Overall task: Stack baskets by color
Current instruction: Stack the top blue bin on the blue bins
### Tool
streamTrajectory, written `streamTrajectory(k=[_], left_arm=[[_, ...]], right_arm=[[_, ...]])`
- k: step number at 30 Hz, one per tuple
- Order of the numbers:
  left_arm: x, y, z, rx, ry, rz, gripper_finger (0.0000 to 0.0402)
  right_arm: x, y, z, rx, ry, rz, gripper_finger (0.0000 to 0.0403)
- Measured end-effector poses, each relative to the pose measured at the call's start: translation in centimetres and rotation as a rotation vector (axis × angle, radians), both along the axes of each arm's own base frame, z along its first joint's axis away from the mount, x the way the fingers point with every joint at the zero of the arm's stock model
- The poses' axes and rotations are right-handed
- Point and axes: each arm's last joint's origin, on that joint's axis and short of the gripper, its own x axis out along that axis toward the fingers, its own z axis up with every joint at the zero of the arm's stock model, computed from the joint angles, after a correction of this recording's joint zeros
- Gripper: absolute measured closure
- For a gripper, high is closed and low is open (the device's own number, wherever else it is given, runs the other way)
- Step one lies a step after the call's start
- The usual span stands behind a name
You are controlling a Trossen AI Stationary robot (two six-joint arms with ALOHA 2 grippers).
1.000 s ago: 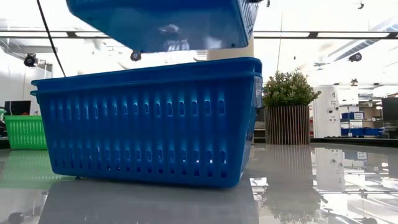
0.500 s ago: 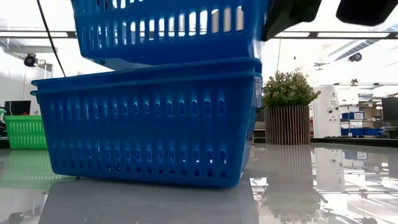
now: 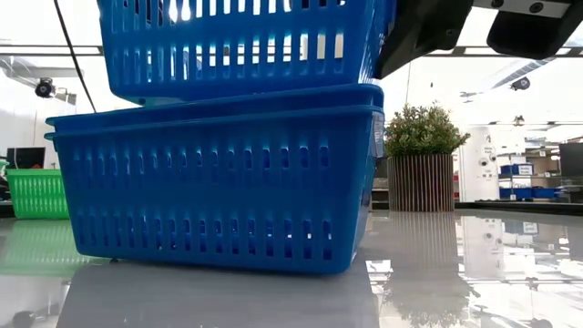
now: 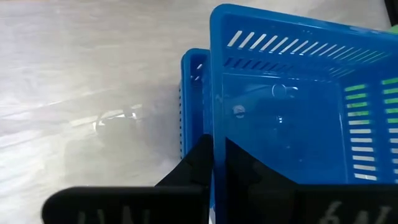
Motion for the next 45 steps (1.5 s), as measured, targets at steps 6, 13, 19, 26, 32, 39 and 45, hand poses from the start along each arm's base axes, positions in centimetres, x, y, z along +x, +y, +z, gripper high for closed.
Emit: streamTrajectory(k=[6,13,19,26,32,39,45], left_arm=[[0.00,0.00,0.00,0.000,0.000,0.000,0.0260],[0.00,0.00,0.00,-0.001,0.000,0.000,0.0260],[0.00,0.00,0.00,-0.001,0.000,0.000,0.0260],[0.00,0.00,0.00,-0.002,-0.001,0.001,0.0260],[0.00,0.00,0.00,-0.002,-0.001,0.001,0.0260],[0.01,0.00,0.01,-0.001,-0.001,0.001,0.0260],[0.01,0.00,0.01,-0.001,-0.001,0.001,0.0260]], right_arm=[[0.09,-0.21,0.00,0.004,0.003,-0.013,0.0394],[0.23,-0.43,0.02,0.059,0.042,-0.112,0.0394],[0.27,-0.41,0.05,0.068,0.041,-0.121,0.0394],[0.27,-0.41,0.04,0.054,0.029,-0.097,0.0394],[0.27,-0.41,0.03,0.048,0.024,-0.087,0.0394],[0.15,-0.44,-0.05,0.001,0.004,-0.015,0.0394],[0.19,-0.34,-0.03,0.014,0.004,-0.031,0.0391]])
